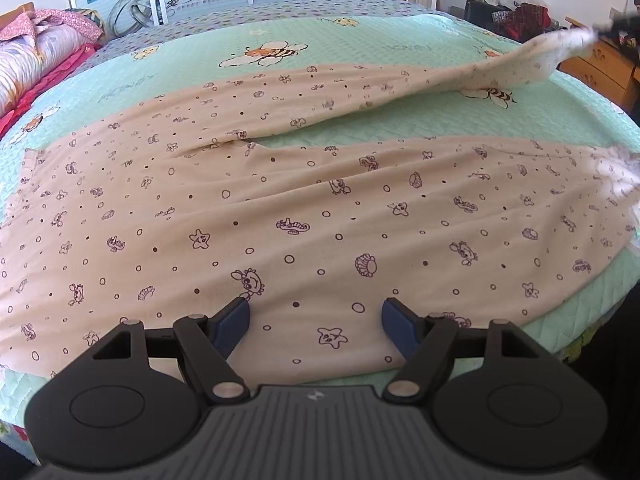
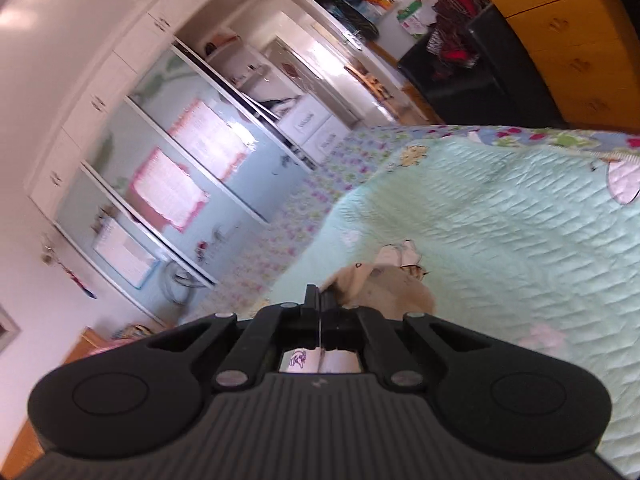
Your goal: Fold clothes
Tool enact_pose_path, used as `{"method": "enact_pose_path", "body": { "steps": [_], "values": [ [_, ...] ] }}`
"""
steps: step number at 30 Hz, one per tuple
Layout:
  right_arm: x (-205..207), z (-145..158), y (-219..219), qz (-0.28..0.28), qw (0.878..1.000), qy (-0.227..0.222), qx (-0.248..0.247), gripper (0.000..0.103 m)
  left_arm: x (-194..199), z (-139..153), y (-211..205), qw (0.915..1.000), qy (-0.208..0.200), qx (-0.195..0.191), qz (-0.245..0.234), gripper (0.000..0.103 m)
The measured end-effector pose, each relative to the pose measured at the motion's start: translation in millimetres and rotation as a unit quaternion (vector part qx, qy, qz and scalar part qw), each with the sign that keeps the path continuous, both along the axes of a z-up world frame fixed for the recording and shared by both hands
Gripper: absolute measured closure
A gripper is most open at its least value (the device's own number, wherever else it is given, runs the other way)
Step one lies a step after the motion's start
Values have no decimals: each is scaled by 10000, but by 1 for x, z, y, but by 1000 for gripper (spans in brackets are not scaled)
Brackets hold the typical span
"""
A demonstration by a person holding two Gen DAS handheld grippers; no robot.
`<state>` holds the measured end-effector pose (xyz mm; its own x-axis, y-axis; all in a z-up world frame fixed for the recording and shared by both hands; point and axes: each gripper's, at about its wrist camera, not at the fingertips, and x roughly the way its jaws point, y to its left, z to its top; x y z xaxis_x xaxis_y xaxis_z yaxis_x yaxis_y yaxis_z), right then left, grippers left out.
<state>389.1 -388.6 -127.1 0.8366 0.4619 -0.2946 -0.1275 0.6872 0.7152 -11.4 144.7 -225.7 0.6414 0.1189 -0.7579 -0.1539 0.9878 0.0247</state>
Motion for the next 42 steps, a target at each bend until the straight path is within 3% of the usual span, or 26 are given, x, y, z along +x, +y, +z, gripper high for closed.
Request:
{"method": "enact_pose_path", "body": {
  "steps": [2, 4, 6, 11, 12, 14, 15, 17, 20, 21, 22, 23, 24, 28, 30, 31, 33, 34, 35, 39, 42],
  "values": [
    [-3, -28, -3, -144, 9962, 675, -529, 102, -1, -1, 1, 10000, -23, -27, -5, 27],
    [-11, -72, -25, -524, 9847, 1580, -521, 102, -3, -1, 2, 10000, -45, -53, -9, 27],
    [-32, -102, -48, -938, 9754, 1966, -351, 102, -2, -1, 3, 10000, -49, -70, -15, 27],
    [-64, -126, -71, -1143, 9756, 1873, 105, 96, -1, -1, 1, 10000, -43, -37, 1, 26],
    [-66, -127, -73, -1126, 9767, 1816, 197, 92, -1, -1, 1, 10000, -38, -27, 1, 26],
    [-64, -127, -73, -1112, 9786, 1710, 263, 70, -1, -1, 0, 10000, -26, -5, 2, 26],
    [-61, -126, -70, -1110, 9795, 1669, 214, 51, -1, 0, 0, 10000, -20, 6, 2, 26],
    [-55, -128, -65, -1088, 9791, 1696, 265, 43, -1, 0, -1, 10000, -10, 23, 2, 26],
    [-44, -136, -57, -1022, 9785, 1720, 506, 43, 0, 1, -1, 10000, 7, 55, -7, 26],
    [-39, -137, -55, -994, 9785, 1719, 556, 51, -1, 1, -1, 10000, 14, 62, -16, 26],
    [-32, -137, -53, -926, 9780, 1789, 533, 66, -1, 2, -1, 10000, 20, 67, -26, 26],
    [-24, -137, -51, -841, 9764, 1916, 539, 98, -1, 2, -1, 10000, 27, 73, -36, 26],
    [-18, -133, -50, -818, 9759, 1950, 546, 100, -1, 3, -1, 10000, 33, 70, -38, 26],
    [-25, -79, -53, -1150, 9880, 1010, 189, 101, -1, 2, 1, 10000, 22, 6, 13, 26],
    [-25, -79, -52, -1260, 9847, 1201, -71, 100, -1, 0, 1, 10000, 1, -7, 11, 26],
    [-24, -81, -51, -1265, 9825, 1351, -200, 94, -1, 0, 1, 10000, -11, -12, 7, 26],
    [-21, -103, -50, -1097, 9732, 1971, -441, 93, -3, 2, 2, 10000, -25, -64, -4, 26],
    [-28, -109, -51, -1239, 9696, 2046, -515, 93, -4, 3, 3, 10000, -40, -81, -7, 26],
    [-36, -113, -53, -1376, 9674, 2063, -505, 92, -5, 5, 3, 9999, -55, -96, -10, 26],
    [-92, -115, -57, -1528, 9774, 1350, 554, 67, -7, 10, 6, 9996, -202, -172, 8, 26],
    [-114, -114, -39, -1127, 9838, 1265, 580, 66, -7, 11, 4, 9995, -235, -209, -34, 26]
  ]
}}
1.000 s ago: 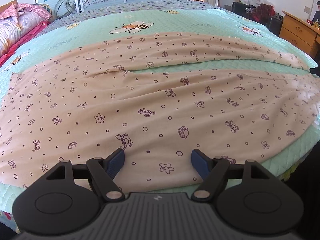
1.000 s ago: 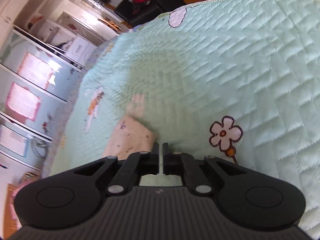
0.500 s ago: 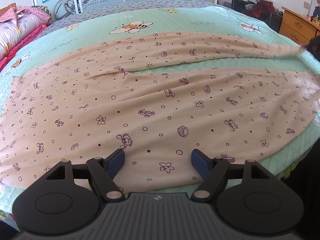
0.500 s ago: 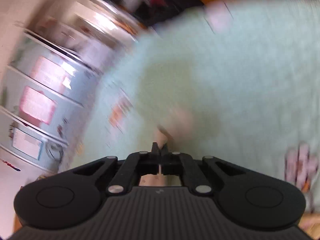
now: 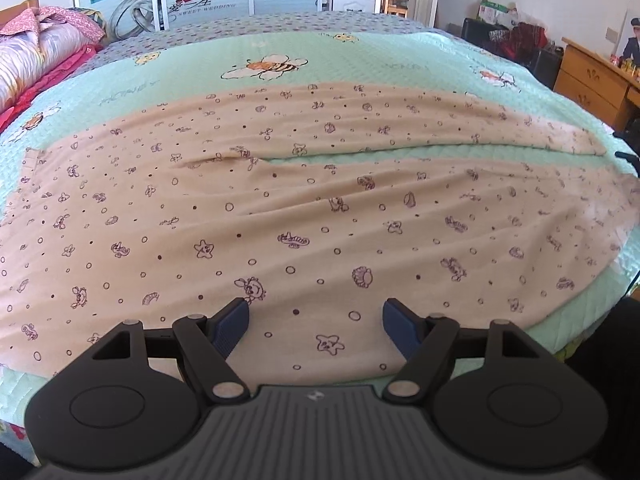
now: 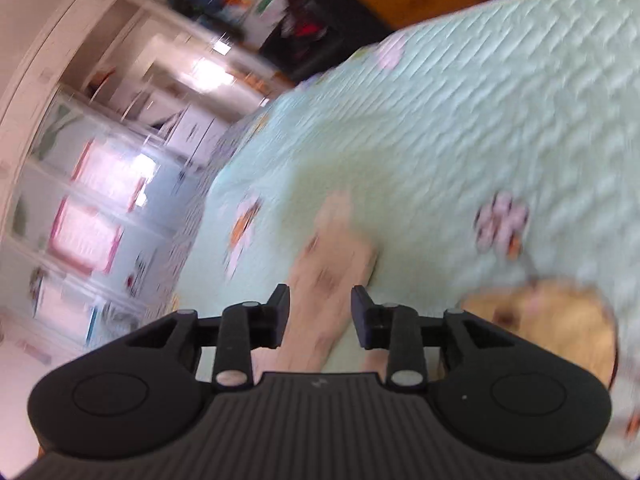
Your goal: Fold clothes
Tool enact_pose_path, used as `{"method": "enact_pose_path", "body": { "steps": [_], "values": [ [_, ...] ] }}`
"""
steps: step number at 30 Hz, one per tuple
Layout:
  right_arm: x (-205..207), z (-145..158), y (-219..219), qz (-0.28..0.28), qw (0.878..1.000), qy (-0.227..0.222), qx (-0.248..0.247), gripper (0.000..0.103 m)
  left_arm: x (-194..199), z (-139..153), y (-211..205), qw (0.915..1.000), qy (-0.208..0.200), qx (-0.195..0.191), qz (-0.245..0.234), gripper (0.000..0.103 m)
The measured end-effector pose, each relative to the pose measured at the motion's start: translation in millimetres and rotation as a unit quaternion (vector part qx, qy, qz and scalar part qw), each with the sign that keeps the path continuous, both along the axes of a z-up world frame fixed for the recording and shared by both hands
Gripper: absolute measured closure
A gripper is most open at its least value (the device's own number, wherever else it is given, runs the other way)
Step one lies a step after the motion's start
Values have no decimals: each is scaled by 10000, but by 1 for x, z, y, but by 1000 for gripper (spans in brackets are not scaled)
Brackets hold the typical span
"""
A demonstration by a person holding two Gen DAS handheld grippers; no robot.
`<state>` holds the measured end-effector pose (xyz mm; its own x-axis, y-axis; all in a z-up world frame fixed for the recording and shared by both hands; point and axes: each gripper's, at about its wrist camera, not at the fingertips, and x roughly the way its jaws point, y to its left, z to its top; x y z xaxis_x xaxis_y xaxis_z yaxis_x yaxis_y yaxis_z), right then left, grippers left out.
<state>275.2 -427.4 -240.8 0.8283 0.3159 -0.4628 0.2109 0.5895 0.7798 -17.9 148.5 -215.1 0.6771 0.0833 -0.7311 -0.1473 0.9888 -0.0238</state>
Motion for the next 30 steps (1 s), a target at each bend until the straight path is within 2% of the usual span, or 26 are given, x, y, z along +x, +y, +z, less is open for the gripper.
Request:
{"method": "enact_pose_path", "body": {
  "steps": [4, 7, 11, 14, 17, 20, 21, 22, 24, 27, 30],
  "values": [
    [-14, 6, 5, -46, 10000, -2, -36, 66, -6, 8, -1, 9999, -102, 50, -26, 26],
    [-36, 21, -5, -224, 9979, -152, -586, 66, -9, 10, 8, 9997, -181, -51, 143, 26],
    [-66, 13, -30, -325, 9962, 180, -792, 65, -10, 8, 11, 9994, -186, -191, 205, 26],
    [-85, -6, -38, -217, 9983, 349, -407, 65, -11, 9, 8, 9994, -214, -239, 139, 26],
    [-91, -29, -35, -17, 9992, 251, 297, 65, -12, 11, 3, 9996, -221, -187, 49, 26],
    [-82, -41, -24, -92, 9981, 176, 590, 67, -14, 14, 2, 9996, -254, -132, 59, 26],
    [-78, -43, -20, -150, 9976, 164, 659, 69, -15, 16, 1, 9995, -270, -114, 73, 26],
    [-75, -44, -17, -203, 9971, 164, 714, 78, -16, 17, 2, 9995, -297, -105, 101, 26],
    [-74, -34, -12, -264, 9978, 128, 598, 100, -17, 20, 3, 9993, -336, -110, 136, 26],
    [-83, 5, -6, -349, 9985, -415, 27, 100, -17, 19, 2, 9993, -335, -120, 105, 26],
    [-99, 59, 3, -435, 9904, -1072, -755, 100, -19, 20, 1, 9991, -381, -156, 62, 26]
  ]
}}
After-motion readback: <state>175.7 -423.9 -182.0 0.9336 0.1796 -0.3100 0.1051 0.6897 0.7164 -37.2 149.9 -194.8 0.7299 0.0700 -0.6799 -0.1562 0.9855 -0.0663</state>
